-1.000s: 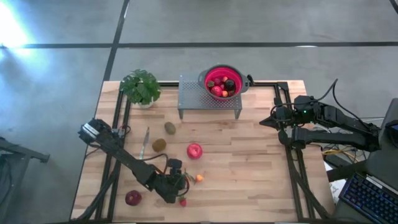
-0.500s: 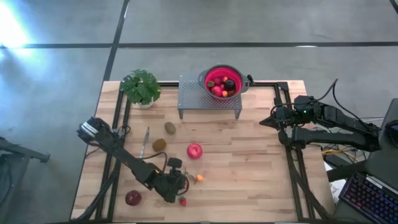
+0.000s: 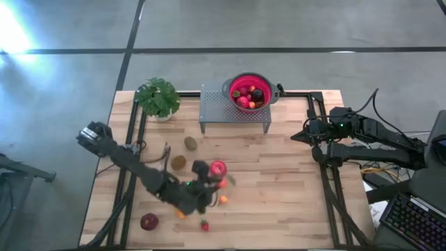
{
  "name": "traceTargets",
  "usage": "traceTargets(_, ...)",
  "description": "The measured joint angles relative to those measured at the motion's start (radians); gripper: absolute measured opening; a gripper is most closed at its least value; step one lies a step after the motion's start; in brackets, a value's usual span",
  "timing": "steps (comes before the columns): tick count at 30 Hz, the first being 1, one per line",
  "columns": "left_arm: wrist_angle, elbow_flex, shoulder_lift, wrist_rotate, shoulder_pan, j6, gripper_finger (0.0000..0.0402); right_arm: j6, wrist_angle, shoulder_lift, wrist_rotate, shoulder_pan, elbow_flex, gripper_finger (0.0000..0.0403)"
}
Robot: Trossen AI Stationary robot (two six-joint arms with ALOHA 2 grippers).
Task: Pick & Place Fruit
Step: Put the orange into the strainer bowl on the shelf
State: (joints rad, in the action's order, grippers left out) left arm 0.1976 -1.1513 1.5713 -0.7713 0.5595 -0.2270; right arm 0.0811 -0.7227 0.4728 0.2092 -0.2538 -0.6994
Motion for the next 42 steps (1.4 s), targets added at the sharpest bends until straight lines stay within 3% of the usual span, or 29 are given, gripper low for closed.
traceTargets(4,-0.143,-0.056,-0.005,0.01,-0.121,-0.218,0.0107,0.0,0.0,0.0,0.0,0.0,0.0,0.0008)
traceTargets(9,-0.219,-0.143,-0.005,0.14,-0.306,-0.339,0.0108,-0.001,0.0,0.0,0.0,0.0,0.0,0.0008)
traceTargets(13,-0.227,-0.224,-0.005,0.259,-0.46,-0.338,0.0108,-0.001,0.0,0.0,0.0,0.0,0.0,0.0008)
traceTargets(17,-0.229,-0.288,-0.004,0.448,-0.616,-0.279,0.0108,0.0,0.0,0.0,0.0,0.0,0.0,0.0008)
traceTargets(25,-0.255,-0.31,0.014,0.668,-0.878,-0.144,0.0108,0.0,0.0,0.0,0.0,0.0,0.0,0.0008)
traceTargets(32,-0.331,-0.31,0.08,0.777,-0.966,-0.14,0.0108,-0.002,0.001,0.0,0.0,0.0,0.0,0.0008)
traceTargets(42,-0.339,-0.318,0.17,0.783,-0.983,-0.2,0.0108,0.0,0.001,0.0,0.0,0.0,0.0,0.0008)
